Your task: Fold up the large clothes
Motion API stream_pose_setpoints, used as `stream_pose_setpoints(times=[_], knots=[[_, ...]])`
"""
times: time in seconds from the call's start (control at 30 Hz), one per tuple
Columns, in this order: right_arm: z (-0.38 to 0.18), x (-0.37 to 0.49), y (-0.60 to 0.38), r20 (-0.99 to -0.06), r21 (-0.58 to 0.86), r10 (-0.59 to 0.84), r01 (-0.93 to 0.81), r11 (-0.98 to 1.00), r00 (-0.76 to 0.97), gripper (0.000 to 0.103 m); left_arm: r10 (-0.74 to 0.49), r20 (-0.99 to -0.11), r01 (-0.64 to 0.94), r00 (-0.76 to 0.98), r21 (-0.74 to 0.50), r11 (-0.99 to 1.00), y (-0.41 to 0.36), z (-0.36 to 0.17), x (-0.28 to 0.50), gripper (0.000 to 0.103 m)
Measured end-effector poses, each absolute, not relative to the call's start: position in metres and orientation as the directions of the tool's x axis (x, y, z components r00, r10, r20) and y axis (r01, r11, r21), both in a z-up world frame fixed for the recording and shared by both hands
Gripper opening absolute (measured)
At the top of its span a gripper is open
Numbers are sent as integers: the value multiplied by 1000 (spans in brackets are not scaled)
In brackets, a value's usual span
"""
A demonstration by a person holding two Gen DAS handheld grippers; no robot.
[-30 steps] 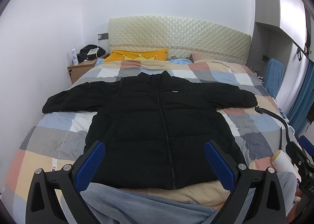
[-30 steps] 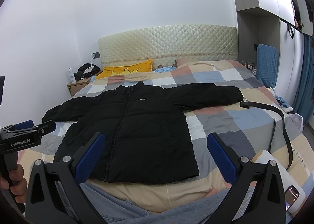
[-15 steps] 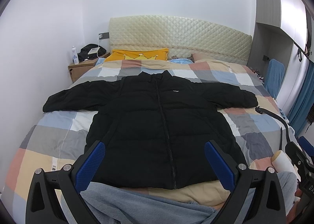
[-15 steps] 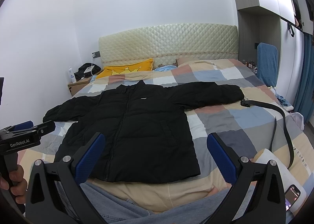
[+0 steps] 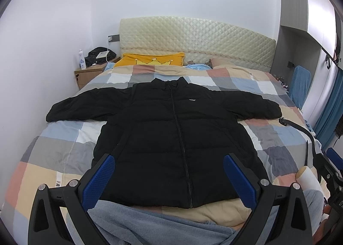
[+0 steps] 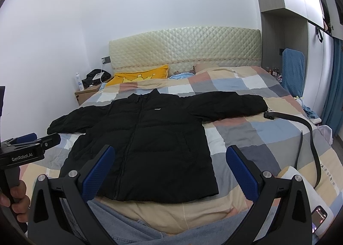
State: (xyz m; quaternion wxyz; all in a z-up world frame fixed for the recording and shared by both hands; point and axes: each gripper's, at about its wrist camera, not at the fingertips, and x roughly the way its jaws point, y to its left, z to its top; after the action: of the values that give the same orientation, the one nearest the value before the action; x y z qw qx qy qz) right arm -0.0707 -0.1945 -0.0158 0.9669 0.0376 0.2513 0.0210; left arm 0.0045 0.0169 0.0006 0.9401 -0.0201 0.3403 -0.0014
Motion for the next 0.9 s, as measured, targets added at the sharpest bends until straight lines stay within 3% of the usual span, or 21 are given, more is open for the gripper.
stream_pose_setpoints(times=[0.17,0.3,0.7,0.9], knots=[[-11,-66,-196,-471,75,57,-24,997,880,103,-23,-635,-14,772,-52,999,15,2,9,102],[-10,-57,-201,-452,69,46,-16,998,891,103,-98,-640,13,762,-137,991,10,0,20,102],[9,-13,-241,-390,74,-1,33,997,921,103,-129,-543,91,829,-97,991,-23,31,64,102],[23,15,-258,-317,75,-21,47,996,948,103,-215,-498,178,840,-121,977,-43,29,100,102]])
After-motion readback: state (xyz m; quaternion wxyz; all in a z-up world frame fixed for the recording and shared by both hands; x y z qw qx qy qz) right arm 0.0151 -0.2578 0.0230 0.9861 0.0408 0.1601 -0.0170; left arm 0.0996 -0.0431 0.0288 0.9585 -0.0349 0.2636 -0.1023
